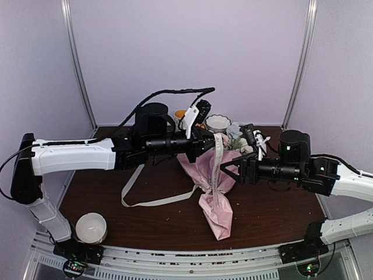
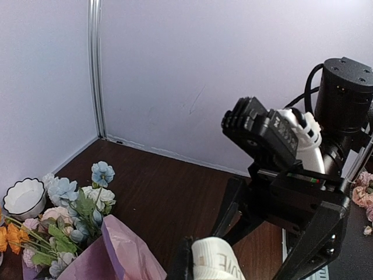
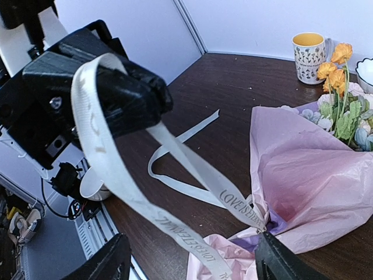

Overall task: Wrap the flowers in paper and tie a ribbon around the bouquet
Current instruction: Pass from the right arm to the left, then pass from the left arm to the right

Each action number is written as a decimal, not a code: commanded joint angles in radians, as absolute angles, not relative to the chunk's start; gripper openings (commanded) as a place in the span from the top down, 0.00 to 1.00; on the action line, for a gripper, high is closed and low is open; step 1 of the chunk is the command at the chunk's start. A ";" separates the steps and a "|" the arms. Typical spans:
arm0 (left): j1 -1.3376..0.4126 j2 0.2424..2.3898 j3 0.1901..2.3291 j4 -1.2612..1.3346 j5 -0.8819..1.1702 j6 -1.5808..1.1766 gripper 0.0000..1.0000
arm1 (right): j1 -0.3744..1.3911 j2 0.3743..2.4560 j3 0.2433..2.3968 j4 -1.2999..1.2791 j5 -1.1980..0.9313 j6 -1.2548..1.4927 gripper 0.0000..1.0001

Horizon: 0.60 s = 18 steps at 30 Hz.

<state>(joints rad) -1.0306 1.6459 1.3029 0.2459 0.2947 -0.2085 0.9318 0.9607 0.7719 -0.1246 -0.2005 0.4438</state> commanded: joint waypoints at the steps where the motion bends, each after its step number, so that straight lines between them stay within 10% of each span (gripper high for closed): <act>1: -1.032 1.664 1.327 0.273 0.294 -0.209 1.00 | 0.936 1.028 0.829 -0.103 -0.165 0.449 0.27; 8: -1.031 1.664 1.337 0.231 0.275 -0.186 1.00 | 0.937 1.093 0.848 -0.055 -0.240 0.453 0.38; 14: -1.031 1.673 1.362 0.161 0.288 -0.172 1.00 | 0.935 1.087 0.858 -0.066 -0.210 0.432 0.94; 18: -1.027 1.665 1.370 0.079 0.271 -0.159 0.96 | 0.931 1.038 0.856 -0.098 -0.169 0.418 1.00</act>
<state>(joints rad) -1.0302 1.6619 1.3361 0.1425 0.2874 -0.1860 0.9318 1.0897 0.8284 -0.0811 -0.2169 0.4404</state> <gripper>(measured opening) 0.013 0.007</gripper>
